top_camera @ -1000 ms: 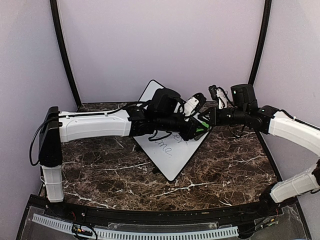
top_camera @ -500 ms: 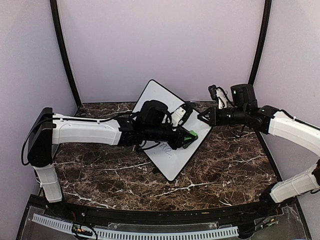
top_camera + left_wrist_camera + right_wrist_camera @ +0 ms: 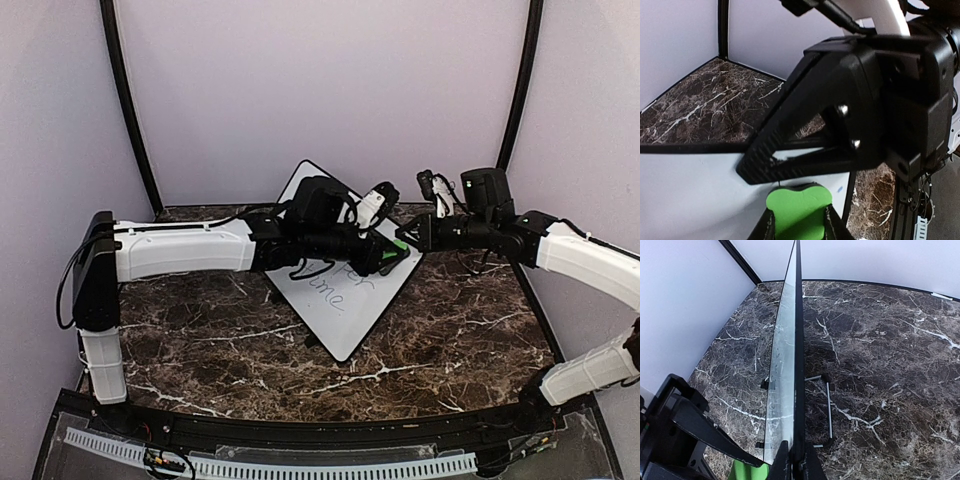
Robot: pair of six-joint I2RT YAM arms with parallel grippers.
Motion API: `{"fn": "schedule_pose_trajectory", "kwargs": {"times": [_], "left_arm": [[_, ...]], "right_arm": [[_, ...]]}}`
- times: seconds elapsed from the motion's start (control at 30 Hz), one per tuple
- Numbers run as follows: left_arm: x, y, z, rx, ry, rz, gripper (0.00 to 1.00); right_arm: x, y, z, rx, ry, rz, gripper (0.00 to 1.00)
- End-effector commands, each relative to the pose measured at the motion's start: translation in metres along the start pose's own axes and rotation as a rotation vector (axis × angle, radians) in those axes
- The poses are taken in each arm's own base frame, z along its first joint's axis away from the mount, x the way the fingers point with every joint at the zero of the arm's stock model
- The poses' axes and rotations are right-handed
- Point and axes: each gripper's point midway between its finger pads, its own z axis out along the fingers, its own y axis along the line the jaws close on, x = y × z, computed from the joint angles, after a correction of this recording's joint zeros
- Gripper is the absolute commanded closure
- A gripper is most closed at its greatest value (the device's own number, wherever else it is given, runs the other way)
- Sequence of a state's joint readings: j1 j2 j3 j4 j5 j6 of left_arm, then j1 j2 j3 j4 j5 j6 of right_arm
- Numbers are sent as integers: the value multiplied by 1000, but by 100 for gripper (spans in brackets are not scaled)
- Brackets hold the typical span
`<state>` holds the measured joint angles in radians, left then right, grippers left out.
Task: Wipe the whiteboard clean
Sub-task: Erase the whiteboard from the whiteboard stand.
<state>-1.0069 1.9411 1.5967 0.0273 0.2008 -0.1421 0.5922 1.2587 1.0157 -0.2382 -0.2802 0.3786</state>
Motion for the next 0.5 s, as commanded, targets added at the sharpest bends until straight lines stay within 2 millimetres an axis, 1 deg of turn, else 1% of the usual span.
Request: {"fn": "schedule_pose_trajectory", "kwargs": {"times": [0.0,0.03,0.1,0.2,0.27,0.3,0.33,0.37,0.4,0.43,0.47], "left_arm": [[41,48,29,-156,104,-23,96],[39,55,29,-176,98,-26,96],[38,60,29,-182,92,-37,96],[46,59,29,-169,114,-38,97],[57,52,30,-145,141,-30,97],[67,45,31,-131,161,-20,97],[67,34,31,-108,157,0,97],[78,30,31,-98,176,6,97],[83,20,30,-72,182,14,97],[86,16,29,-61,187,16,97],[84,8,30,-41,173,21,97]], "right_arm": [[48,58,4,-247,166,-123,100],[48,59,4,-248,165,-123,100],[48,58,4,-247,166,-122,100],[49,58,4,-246,167,-122,100],[49,57,4,-244,167,-123,100],[49,58,4,-245,165,-124,100],[49,58,5,-245,167,-123,100],[50,58,5,-246,166,-123,100],[50,57,5,-246,167,-121,100],[50,57,6,-247,167,-121,100],[51,57,7,-248,169,-119,100]]}}
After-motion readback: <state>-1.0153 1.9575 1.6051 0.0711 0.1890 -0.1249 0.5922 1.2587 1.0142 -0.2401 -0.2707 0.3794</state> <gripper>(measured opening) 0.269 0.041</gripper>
